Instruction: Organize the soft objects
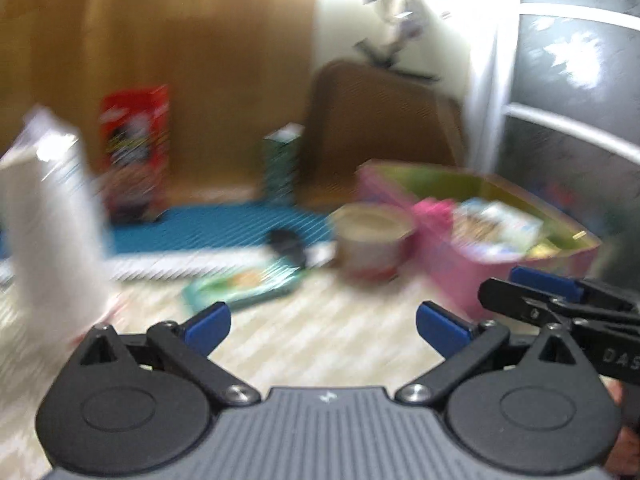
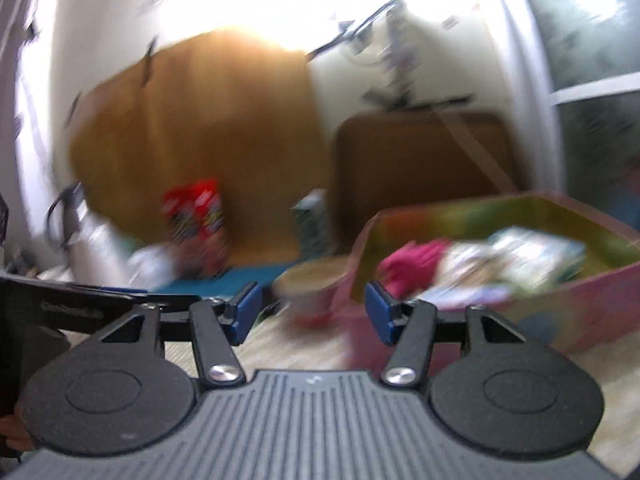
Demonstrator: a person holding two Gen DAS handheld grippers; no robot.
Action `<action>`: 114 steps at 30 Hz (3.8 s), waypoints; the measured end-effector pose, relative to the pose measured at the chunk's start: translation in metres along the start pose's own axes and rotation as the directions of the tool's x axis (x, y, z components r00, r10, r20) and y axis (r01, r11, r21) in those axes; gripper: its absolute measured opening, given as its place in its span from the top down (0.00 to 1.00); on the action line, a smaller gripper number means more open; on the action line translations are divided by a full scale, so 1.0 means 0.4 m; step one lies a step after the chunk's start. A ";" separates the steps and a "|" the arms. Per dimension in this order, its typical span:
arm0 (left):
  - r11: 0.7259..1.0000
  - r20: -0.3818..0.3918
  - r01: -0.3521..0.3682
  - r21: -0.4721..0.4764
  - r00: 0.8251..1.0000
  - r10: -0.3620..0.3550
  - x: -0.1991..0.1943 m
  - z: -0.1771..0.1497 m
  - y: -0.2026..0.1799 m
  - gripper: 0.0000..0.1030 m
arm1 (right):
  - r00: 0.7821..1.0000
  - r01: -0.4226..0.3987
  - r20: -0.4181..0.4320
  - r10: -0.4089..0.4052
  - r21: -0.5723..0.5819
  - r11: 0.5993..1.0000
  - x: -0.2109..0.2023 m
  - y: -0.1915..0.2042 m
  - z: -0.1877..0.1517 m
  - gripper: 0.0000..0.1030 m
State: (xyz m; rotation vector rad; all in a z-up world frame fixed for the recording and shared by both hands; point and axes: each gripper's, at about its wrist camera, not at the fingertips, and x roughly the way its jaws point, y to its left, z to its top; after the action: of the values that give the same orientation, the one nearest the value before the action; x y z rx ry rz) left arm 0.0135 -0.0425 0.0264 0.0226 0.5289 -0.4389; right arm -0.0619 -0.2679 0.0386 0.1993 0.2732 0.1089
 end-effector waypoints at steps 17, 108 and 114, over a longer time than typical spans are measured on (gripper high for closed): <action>0.977 0.011 -0.065 -0.203 0.998 0.069 -0.017 -0.064 0.277 0.01 | 0.954 -0.053 -0.299 0.029 -0.074 0.996 0.220 0.199 -0.059 0.41; 0.941 -0.079 0.262 -0.214 0.956 -0.284 0.037 0.152 -0.076 0.35 | 0.969 -0.186 -0.161 0.186 0.018 0.982 -0.021 0.048 -0.045 0.57; 0.914 -0.087 0.381 -0.138 0.915 -0.394 0.147 0.265 -0.220 0.35 | 0.998 -0.051 -0.029 0.050 -0.028 0.998 -0.028 -0.049 0.054 0.57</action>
State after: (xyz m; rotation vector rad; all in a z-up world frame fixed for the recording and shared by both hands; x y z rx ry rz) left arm 0.0740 -0.1600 0.0972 -0.1760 0.6740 -0.7991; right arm -0.0649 -0.2924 0.0577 0.1763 0.2942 0.1659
